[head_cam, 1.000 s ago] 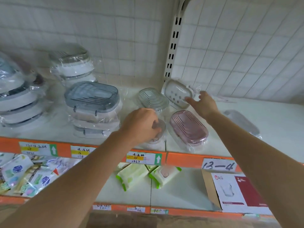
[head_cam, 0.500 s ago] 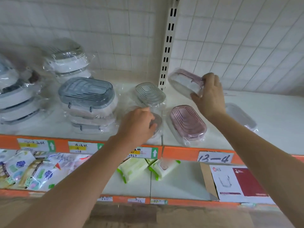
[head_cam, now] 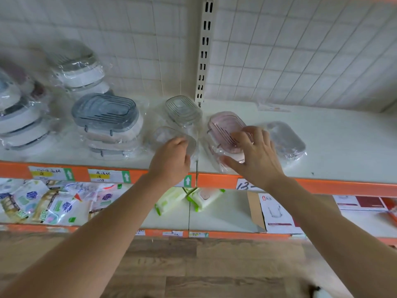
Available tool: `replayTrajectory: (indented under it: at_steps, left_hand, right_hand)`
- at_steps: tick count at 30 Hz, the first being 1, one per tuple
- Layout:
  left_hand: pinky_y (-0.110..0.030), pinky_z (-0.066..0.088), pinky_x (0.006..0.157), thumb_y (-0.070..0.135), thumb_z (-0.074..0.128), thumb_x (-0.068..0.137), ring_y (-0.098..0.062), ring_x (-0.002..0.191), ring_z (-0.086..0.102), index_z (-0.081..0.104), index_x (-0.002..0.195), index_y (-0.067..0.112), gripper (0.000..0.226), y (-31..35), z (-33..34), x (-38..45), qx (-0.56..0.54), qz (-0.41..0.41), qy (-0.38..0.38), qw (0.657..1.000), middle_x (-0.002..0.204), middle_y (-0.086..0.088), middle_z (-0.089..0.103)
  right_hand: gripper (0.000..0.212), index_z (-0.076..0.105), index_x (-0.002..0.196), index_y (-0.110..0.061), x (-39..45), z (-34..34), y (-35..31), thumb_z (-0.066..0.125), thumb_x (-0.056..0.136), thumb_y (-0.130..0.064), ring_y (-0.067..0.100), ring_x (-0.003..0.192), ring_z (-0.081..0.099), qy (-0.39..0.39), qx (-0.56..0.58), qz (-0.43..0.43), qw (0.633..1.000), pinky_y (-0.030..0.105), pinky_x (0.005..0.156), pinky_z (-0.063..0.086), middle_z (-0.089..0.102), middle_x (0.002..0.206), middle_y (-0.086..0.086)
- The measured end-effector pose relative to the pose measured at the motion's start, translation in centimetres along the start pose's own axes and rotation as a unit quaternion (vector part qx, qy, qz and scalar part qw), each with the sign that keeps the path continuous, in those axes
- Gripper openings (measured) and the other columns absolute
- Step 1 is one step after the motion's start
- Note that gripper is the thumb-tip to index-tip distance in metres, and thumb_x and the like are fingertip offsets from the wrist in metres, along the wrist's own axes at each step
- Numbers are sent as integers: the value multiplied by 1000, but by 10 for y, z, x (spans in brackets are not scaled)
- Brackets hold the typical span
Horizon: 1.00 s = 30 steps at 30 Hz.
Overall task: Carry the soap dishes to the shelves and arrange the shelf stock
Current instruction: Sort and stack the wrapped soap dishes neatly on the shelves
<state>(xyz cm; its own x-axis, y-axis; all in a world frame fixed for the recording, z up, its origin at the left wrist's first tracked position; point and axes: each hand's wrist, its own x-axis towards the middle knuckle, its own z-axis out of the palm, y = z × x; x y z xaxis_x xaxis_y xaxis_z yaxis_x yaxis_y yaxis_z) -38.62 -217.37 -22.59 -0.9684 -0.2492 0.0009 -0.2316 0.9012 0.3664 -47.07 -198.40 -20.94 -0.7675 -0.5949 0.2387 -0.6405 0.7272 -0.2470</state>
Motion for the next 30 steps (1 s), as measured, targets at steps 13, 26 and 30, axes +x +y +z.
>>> replayTrajectory:
  at_steps: [13, 26, 30]
  left_hand:
    - [-32, 37, 103, 8, 55, 93, -22, 135, 39, 45, 139, 3, 47, -1, 8, -5, -8, -5, 27, 1000, 148, -5, 40]
    - [-30, 36, 103, 7, 52, 93, -21, 135, 38, 47, 137, 2, 45, 3, 10, -5, -1, -18, 26, 1000, 148, -5, 39]
    - [-31, 38, 102, 1, 54, 90, -24, 133, 41, 47, 135, -1, 46, 4, 14, -4, 11, -15, 31, 999, 146, -8, 40]
  right_hand:
    - [58, 28, 146, -6, 10, -1, 100, 41, 99, -37, 35, 141, 13, -85, -24, 235, 968, 41, 113, 16, 15, 154, 20]
    - [55, 32, 139, -7, 15, 4, 103, 47, 96, -39, 38, 127, 29, -99, -113, 247, 957, 42, 104, 25, 34, 139, 21]
    - [58, 33, 137, -8, 15, 3, 99, 53, 92, -38, 38, 127, 31, -96, -92, 247, 960, 41, 106, 24, 35, 136, 20]
